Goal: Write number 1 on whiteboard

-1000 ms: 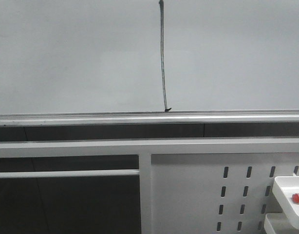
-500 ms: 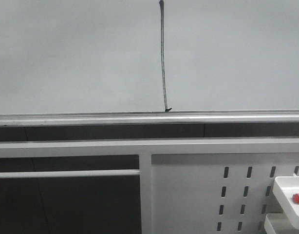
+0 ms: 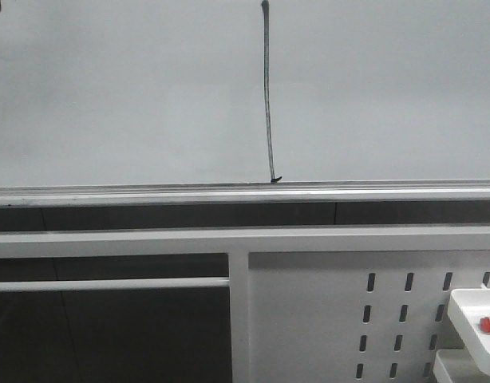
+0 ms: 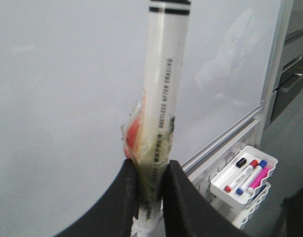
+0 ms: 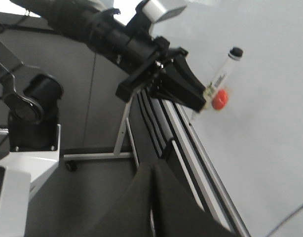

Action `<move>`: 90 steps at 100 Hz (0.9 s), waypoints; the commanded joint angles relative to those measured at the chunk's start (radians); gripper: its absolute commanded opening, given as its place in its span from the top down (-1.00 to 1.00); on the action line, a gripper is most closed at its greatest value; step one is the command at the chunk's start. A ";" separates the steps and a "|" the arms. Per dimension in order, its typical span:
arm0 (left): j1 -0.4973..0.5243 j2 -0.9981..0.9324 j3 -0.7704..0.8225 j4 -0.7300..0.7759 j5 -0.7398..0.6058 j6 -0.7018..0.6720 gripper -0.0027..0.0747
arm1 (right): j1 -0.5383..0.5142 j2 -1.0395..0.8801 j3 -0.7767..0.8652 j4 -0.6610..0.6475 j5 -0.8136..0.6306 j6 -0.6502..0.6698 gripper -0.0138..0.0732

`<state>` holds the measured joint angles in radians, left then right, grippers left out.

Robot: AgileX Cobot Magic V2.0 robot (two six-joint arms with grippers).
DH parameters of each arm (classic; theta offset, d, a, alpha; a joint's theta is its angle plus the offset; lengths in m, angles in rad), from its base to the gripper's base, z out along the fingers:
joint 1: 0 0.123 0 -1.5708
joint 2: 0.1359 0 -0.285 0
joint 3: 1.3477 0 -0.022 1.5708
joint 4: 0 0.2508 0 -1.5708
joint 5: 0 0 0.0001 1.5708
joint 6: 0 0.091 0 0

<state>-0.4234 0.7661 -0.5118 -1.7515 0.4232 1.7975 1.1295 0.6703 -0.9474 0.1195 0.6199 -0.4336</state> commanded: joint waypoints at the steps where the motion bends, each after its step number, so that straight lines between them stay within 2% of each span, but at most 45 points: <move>1: -0.008 0.049 -0.047 -0.124 0.003 0.051 0.98 | 0.003 -0.068 0.057 -0.129 -0.066 0.127 0.80; 16: -0.070 0.122 -0.076 -0.124 -0.023 0.072 0.98 | 0.003 -0.168 0.146 -0.333 -0.066 0.343 0.80; 27: -0.174 0.157 -0.113 -0.124 -0.131 0.120 0.98 | 0.003 -0.203 0.169 -0.400 -0.055 0.418 0.80; 45: -0.377 0.199 -0.212 -0.122 -0.385 0.130 0.98 | 0.003 -0.209 0.173 -0.427 -0.005 0.420 0.80; 64: -0.521 0.260 -0.333 -0.122 -0.521 0.108 0.98 | 0.003 -0.207 0.180 -0.431 0.004 0.422 0.80; 78: -0.595 0.302 -0.388 -0.070 -0.704 0.013 0.98 | 0.003 -0.207 0.180 -0.433 0.019 0.422 0.80; 85: -0.621 0.320 -0.385 0.082 -0.760 -0.172 0.98 | 0.003 -0.207 0.180 -0.433 0.025 0.422 0.80; 90: -0.644 0.334 -0.371 0.217 -0.813 -0.382 0.98 | 0.003 -0.207 0.180 -0.433 0.030 0.422 0.80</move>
<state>-1.0290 1.0934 -0.8574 -1.7315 -0.3117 1.6856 1.1295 0.4616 -0.7462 -0.2847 0.7043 -0.0163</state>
